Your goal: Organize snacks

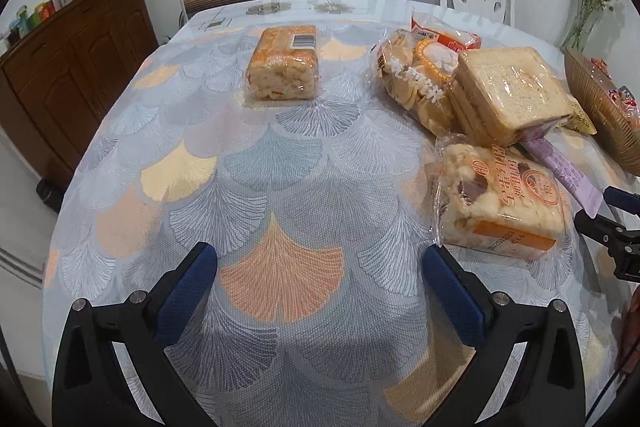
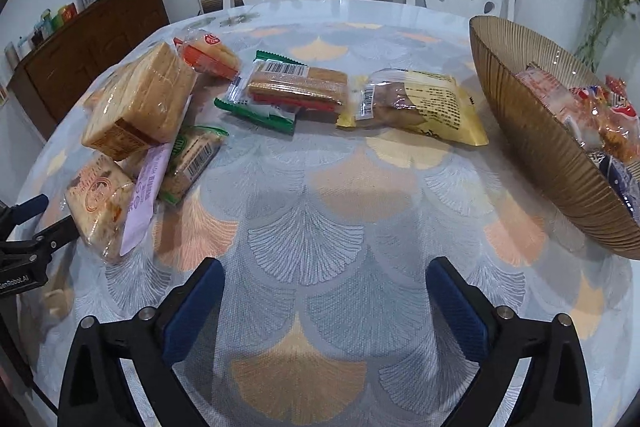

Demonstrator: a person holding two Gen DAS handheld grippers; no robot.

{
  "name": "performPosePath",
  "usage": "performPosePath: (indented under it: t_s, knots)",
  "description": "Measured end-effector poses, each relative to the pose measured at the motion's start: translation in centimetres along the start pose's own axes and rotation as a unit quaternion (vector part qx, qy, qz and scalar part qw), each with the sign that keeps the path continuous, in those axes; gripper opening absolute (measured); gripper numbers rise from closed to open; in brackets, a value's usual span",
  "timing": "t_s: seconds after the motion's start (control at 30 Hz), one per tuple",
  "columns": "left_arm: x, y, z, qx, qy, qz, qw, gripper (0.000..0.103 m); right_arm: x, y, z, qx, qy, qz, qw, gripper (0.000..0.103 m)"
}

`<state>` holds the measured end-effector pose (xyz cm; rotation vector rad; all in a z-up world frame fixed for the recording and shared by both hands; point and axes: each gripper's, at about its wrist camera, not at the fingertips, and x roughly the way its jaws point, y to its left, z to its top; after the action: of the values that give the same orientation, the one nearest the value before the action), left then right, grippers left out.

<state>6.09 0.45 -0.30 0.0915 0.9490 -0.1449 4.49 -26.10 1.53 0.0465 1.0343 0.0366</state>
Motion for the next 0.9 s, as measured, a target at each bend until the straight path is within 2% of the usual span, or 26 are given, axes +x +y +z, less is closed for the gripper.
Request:
performPosePath:
  t_s: [0.2, 0.9]
  knots:
    - [-0.01, 0.05, -0.04, 0.000, 0.000, 0.000, 1.0000, 0.103, 0.36, 0.47, 0.08, -0.006, 0.002, -0.009, 1.000, 0.103]
    - [-0.02, 0.05, -0.07, 0.001, -0.001, 0.001, 1.0000, 0.103, 0.33, 0.47, 0.20, -0.003, 0.000, -0.001, 1.000, 0.103]
